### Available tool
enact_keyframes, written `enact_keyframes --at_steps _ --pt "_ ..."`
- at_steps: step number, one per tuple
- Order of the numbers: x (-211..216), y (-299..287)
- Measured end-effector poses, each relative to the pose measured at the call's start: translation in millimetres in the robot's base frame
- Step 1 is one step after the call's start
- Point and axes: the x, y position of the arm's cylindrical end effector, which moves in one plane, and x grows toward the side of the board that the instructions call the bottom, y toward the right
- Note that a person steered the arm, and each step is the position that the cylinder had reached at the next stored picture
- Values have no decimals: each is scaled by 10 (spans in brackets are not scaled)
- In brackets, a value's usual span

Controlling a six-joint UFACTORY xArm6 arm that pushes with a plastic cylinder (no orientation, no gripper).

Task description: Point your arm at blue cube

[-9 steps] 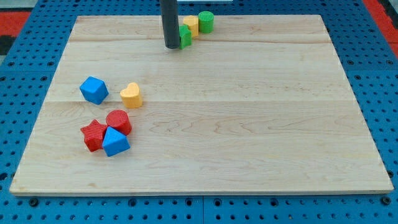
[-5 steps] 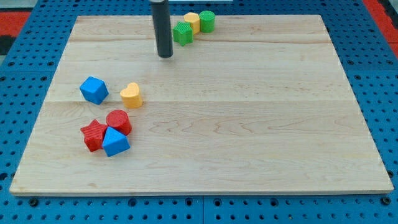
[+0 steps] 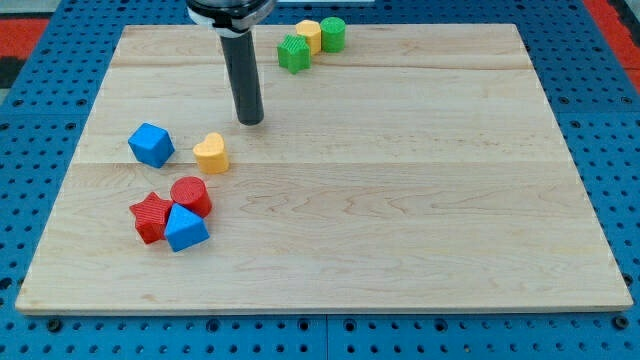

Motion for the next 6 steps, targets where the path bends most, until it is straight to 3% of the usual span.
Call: enact_keyframes --at_steps 6 --pt "7 309"
